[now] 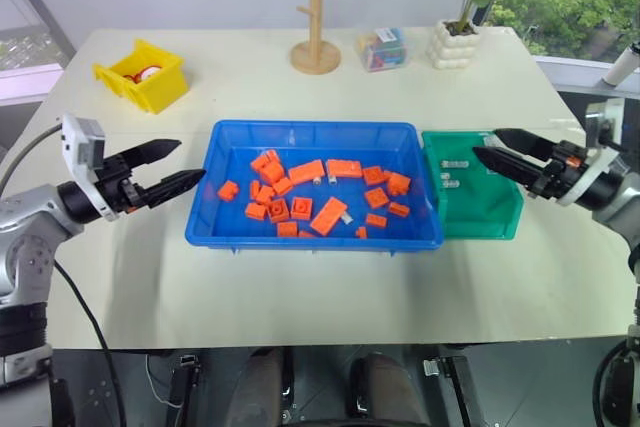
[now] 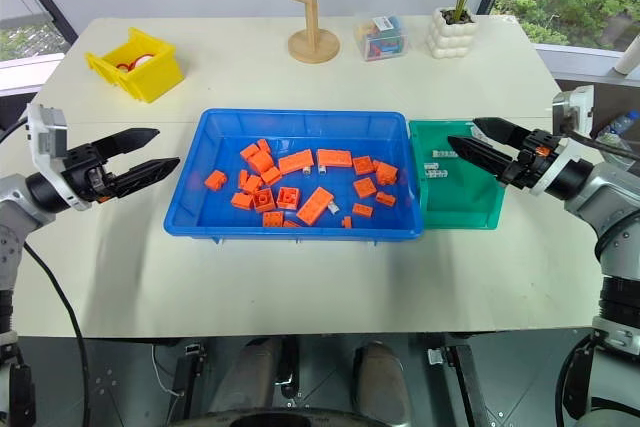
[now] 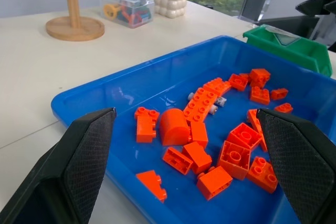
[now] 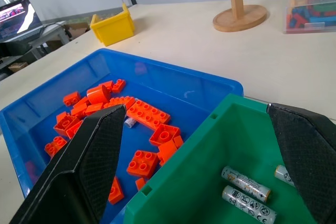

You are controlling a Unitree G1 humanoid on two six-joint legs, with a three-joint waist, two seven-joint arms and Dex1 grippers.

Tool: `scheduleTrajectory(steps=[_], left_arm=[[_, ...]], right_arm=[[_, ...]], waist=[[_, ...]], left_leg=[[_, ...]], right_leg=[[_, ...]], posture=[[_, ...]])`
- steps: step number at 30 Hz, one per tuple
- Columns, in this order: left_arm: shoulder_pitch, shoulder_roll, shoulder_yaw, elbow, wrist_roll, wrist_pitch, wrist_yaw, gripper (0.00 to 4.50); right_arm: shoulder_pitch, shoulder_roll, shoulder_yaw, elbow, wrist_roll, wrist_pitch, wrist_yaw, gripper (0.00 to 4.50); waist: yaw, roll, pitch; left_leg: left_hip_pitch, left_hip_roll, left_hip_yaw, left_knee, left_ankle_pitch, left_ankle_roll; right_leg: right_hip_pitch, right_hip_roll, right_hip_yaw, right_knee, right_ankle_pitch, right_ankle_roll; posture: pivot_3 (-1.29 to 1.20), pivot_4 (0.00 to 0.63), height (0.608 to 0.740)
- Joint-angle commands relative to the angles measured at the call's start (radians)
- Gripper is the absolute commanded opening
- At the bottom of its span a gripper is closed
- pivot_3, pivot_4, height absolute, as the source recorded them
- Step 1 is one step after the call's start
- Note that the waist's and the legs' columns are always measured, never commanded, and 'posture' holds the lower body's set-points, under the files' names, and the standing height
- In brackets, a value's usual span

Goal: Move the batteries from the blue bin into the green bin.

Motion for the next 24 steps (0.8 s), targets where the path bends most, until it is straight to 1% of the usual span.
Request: scheduleTrajectory(steps=[1, 24], left_arm=[[-0.002, 0.006, 0.024, -0.032, -0.011, -0.011, 0.004, 4.50], [-0.019, 0.004, 0.021, -0.017, -0.016, -0.011, 0.012, 4.50]], right_arm=[[-0.017, -0.001, -0.012, -0.024, 0.006, -0.022, 0.001, 4.42], [-0.031, 0.009, 0.017, -0.001, -0.025, -0.064, -0.014, 4.42]], waist=[[0.000, 0.000, 0.000], [0.000, 0.000, 0.000]], left_leg=[[0.000, 0.000, 0.000, 0.000, 0.000, 0.000], [0.000, 0.000, 0.000, 0.000, 0.000, 0.000]], right_leg=[[0.000, 0.000, 0.000, 0.000, 0.000, 0.000], [0.000, 0.000, 0.000, 0.000, 0.000, 0.000]], posture=[[0.00, 0.150, 0.739], [0.00, 0.150, 0.739]])
